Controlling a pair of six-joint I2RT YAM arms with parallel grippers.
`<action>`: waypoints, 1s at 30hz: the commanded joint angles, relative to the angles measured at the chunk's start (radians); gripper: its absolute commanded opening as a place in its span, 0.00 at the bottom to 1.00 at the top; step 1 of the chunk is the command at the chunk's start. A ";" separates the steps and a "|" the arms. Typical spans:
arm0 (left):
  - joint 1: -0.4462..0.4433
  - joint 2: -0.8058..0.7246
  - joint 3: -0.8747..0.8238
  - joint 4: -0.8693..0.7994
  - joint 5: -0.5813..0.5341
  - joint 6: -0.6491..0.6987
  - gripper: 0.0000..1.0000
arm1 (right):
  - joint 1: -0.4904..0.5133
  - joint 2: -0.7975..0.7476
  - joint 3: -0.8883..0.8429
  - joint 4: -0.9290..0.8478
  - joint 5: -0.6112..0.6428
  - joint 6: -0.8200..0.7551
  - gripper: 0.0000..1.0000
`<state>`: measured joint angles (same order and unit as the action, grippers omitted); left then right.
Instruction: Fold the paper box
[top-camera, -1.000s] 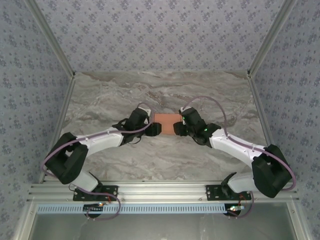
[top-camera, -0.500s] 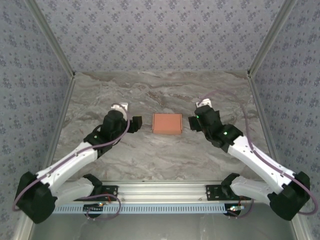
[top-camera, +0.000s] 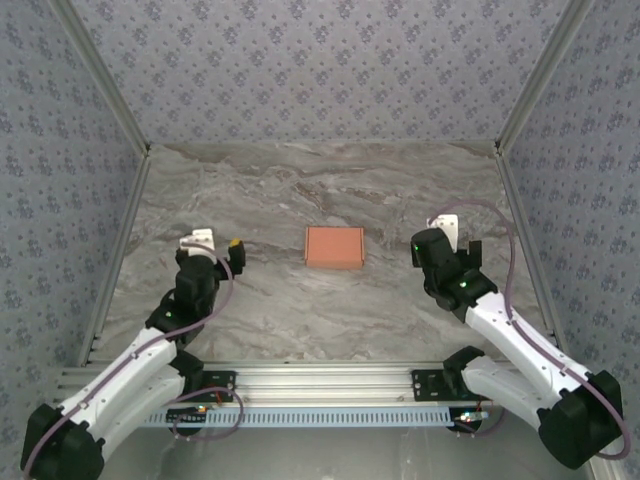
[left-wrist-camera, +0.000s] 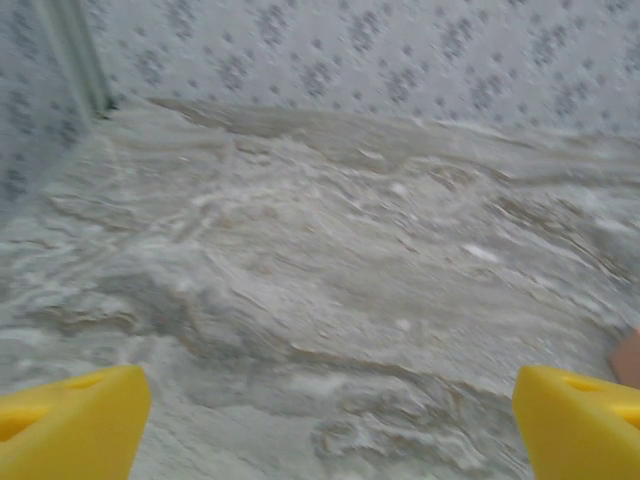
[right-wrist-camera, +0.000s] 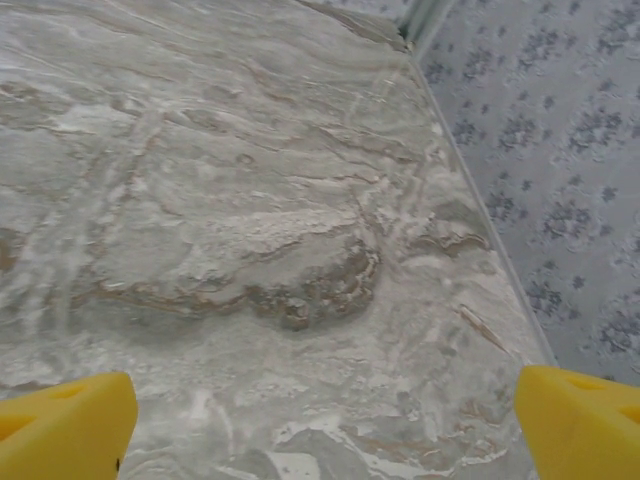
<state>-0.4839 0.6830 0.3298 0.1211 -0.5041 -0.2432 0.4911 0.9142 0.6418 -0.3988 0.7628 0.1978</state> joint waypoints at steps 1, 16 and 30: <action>0.049 -0.030 -0.015 0.067 -0.091 0.031 0.94 | -0.029 -0.011 -0.058 0.112 0.067 -0.003 0.99; 0.336 0.198 -0.057 0.276 0.020 0.122 0.99 | -0.252 0.091 -0.267 0.573 -0.156 -0.054 0.99; 0.419 0.735 0.046 0.679 0.242 0.233 0.99 | -0.308 0.382 -0.251 0.930 -0.323 -0.193 0.99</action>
<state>-0.0818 1.3754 0.3538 0.6422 -0.3199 -0.0666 0.1993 1.2747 0.3767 0.3943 0.4786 0.0570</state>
